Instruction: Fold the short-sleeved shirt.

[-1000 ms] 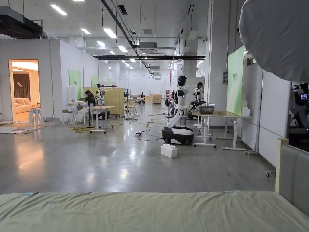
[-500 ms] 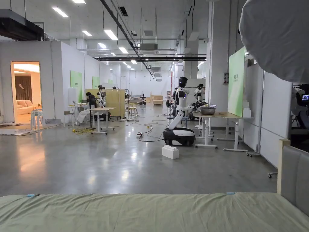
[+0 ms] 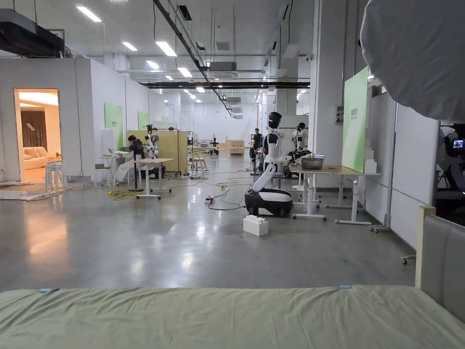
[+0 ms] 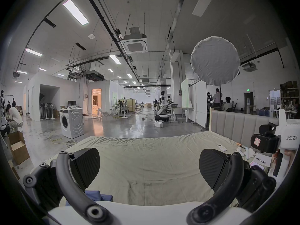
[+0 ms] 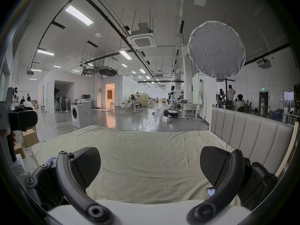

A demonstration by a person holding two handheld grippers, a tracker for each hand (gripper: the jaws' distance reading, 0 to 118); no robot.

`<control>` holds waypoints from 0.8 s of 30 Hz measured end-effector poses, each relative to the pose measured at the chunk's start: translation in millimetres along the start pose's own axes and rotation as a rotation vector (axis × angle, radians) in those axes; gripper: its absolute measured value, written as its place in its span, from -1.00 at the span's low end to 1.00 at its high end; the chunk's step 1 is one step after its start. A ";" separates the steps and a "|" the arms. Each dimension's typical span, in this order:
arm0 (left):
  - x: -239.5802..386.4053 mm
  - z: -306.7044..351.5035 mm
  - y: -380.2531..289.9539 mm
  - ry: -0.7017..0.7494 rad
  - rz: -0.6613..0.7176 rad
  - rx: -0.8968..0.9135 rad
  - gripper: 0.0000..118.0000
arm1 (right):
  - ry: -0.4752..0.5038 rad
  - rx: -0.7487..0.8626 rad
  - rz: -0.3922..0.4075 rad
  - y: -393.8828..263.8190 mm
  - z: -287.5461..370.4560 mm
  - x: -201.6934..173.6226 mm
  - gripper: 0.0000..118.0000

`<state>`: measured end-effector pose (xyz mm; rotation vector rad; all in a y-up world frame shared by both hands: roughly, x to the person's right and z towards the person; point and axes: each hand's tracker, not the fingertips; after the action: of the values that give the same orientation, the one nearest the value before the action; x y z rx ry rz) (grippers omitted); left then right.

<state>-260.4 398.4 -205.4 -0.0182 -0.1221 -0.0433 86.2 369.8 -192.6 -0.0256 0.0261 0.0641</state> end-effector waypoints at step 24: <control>0.6 1.0 8.7 -0.008 0.024 0.012 1.00 | 0.026 -0.016 -0.002 9.3 -4.7 -10.3 1.00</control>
<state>-259.5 407.0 -204.4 -0.0074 -0.1299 -0.0189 75.1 378.3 -197.3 -0.0425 0.0513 0.0617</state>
